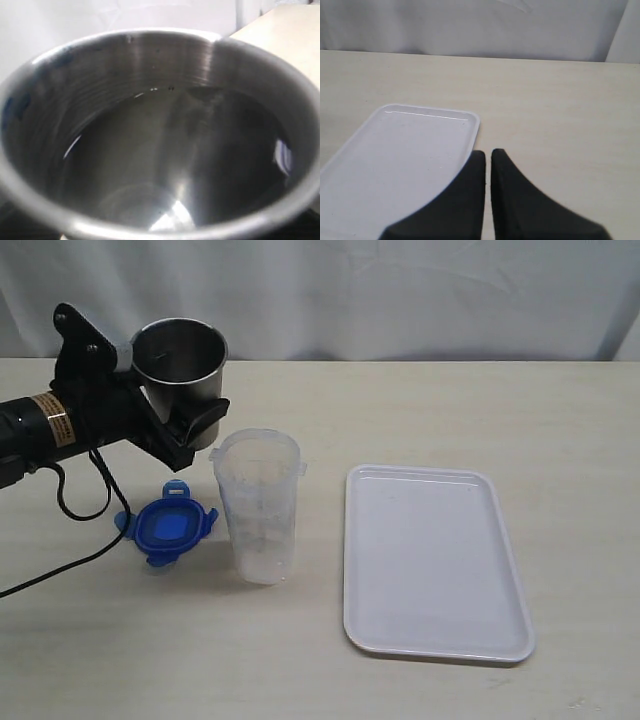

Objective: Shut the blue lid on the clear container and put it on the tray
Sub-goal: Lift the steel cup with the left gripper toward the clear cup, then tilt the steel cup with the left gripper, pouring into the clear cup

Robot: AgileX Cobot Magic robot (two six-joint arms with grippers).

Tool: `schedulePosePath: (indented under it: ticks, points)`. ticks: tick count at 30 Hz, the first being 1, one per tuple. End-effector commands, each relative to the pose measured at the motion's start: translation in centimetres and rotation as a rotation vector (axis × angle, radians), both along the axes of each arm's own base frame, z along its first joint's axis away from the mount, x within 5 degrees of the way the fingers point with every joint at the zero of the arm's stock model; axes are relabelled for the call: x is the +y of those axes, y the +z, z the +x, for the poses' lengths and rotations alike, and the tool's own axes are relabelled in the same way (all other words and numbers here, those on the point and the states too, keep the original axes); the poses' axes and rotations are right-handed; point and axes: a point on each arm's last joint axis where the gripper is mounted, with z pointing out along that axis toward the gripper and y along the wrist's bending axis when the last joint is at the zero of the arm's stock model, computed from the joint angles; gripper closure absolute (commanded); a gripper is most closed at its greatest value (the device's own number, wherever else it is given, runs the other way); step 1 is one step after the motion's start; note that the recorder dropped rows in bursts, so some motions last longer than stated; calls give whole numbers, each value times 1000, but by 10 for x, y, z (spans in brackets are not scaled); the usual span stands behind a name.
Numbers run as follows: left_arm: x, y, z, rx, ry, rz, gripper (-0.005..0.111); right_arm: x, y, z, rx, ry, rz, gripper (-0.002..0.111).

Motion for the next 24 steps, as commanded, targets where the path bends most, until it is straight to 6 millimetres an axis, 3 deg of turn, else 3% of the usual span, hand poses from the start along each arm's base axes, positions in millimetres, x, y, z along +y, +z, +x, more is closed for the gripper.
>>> schedulePosePath:
  ticks: [1,24]
  points:
    - [-7,16,-1,-116,-68,-27,107,0,-1,0,-1,-3,3,104]
    - [-15,20,-9,-365,-233,146,107,0,-1,0,-1,-3,3,104]
